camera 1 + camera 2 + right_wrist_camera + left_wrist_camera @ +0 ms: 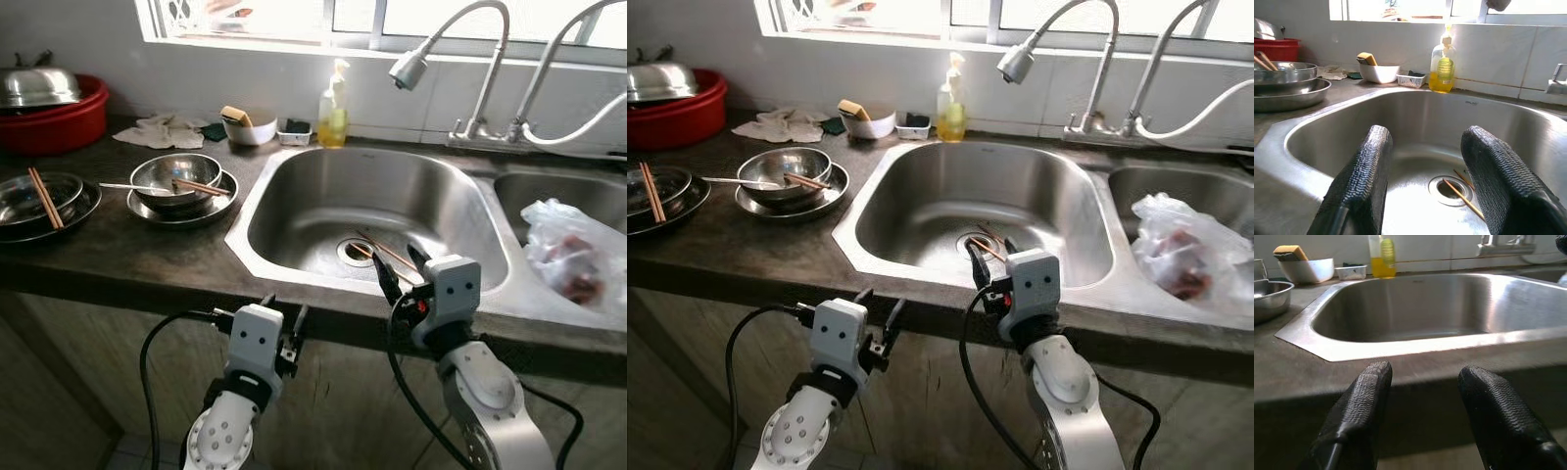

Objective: Kitchen organization

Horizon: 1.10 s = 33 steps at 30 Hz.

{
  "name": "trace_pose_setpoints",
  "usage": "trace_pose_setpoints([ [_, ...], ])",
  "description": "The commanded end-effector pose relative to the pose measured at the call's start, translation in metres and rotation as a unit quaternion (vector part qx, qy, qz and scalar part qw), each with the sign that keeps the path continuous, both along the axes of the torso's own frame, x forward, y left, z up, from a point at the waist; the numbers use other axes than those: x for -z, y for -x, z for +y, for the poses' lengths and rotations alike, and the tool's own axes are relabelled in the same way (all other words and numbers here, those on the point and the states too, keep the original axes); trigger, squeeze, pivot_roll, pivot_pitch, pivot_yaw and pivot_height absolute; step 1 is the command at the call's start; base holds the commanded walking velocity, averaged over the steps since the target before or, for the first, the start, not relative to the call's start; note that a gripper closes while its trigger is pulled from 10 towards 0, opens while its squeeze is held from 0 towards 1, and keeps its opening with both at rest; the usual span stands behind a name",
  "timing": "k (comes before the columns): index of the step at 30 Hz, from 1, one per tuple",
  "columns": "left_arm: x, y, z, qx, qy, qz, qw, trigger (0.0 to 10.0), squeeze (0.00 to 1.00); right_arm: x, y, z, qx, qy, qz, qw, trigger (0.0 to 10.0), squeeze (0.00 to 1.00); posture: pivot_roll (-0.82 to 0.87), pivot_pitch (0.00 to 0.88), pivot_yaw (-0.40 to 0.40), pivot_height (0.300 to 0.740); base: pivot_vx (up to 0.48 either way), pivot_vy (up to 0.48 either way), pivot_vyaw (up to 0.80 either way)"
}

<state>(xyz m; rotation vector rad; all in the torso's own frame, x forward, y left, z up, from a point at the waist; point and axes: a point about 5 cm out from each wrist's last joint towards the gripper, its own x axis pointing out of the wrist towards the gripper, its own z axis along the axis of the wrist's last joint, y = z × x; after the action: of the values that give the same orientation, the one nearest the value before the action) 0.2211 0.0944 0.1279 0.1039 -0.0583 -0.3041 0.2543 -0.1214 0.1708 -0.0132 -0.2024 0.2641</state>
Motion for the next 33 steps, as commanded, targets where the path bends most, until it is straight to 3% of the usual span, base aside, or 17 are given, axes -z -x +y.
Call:
trace_pose_setpoints([
  [1,0.0006,0.0008,-0.0013,0.002,-0.002,0.002,1.000,10.0,0.00,-0.0020,-0.0014,-0.0012,0.002,-0.002,-0.002,1.000,10.0,0.00,0.07,0.000,-0.025,0.740,-0.296,0.000,0.00],
  [33,0.0038,0.0010,-0.0035,0.005,-0.002,0.004,1.000,10.0,0.00,0.0000,-0.0017,0.0015,-0.008,-0.011,0.006,1.000,10.0,0.00,0.07,0.000,-0.031,0.740,-0.295,0.000,0.00],
])
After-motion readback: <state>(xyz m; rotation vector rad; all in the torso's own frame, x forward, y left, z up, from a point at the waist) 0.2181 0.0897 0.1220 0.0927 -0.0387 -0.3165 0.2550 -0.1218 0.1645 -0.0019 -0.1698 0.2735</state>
